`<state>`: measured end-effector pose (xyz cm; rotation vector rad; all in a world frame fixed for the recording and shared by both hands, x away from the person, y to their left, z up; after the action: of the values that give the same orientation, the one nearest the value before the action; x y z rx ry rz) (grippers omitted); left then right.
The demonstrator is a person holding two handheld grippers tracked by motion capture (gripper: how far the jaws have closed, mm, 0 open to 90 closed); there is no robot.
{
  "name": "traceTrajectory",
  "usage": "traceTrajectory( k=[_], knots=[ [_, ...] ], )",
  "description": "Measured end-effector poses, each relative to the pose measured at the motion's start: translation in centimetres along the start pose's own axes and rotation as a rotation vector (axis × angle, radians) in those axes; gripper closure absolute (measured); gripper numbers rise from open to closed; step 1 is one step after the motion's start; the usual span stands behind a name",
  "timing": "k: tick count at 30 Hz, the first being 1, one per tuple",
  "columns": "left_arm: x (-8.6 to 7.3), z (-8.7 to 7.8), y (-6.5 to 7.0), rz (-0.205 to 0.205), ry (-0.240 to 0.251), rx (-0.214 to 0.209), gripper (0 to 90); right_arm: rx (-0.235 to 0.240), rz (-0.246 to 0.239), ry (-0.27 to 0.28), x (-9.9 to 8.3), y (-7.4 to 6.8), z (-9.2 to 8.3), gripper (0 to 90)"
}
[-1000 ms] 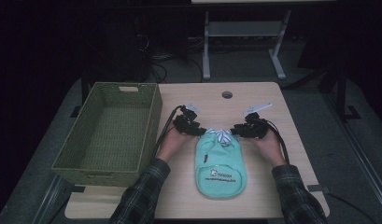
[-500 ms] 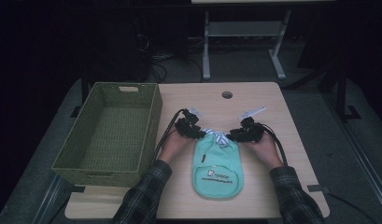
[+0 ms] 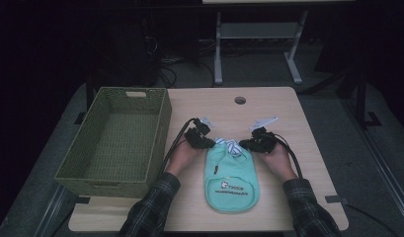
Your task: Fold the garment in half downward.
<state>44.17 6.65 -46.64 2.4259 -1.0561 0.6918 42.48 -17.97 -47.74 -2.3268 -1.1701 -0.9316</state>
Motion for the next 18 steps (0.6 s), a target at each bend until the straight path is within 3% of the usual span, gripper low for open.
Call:
traceTrajectory(
  k=[3,6,11,18],
  knots=[
    [-0.1,-0.1,0.2,0.012,0.002,0.015,86.6,0.001,0.046,0.019,-0.1,0.5,0.0,86.8],
    [0.1,-0.4,0.2,0.008,0.019,0.021,86.7,-0.004,0.061,0.031,0.3,0.9,-0.3,87.5],
    [0.8,-1.9,0.0,-0.008,0.094,0.024,86.7,-0.017,0.044,0.064,1.7,1.3,-1.6,88.7],
    [2.1,-3.8,0.8,0.020,0.153,0.045,86.7,-0.045,0.005,0.111,3.1,1.2,-3.8,88.8]
  ],
)
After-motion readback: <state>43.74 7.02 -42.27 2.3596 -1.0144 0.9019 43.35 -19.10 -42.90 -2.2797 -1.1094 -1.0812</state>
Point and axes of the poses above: each handheld gripper's, and its own axes: z roughly forward along the jaws, x roughly out of its top, y roughly to its right, the point moved 1 cm from there along z, roughly forward along the jaws, and after that the axes turned 7 degrees about -z, right-handed, at the moved point
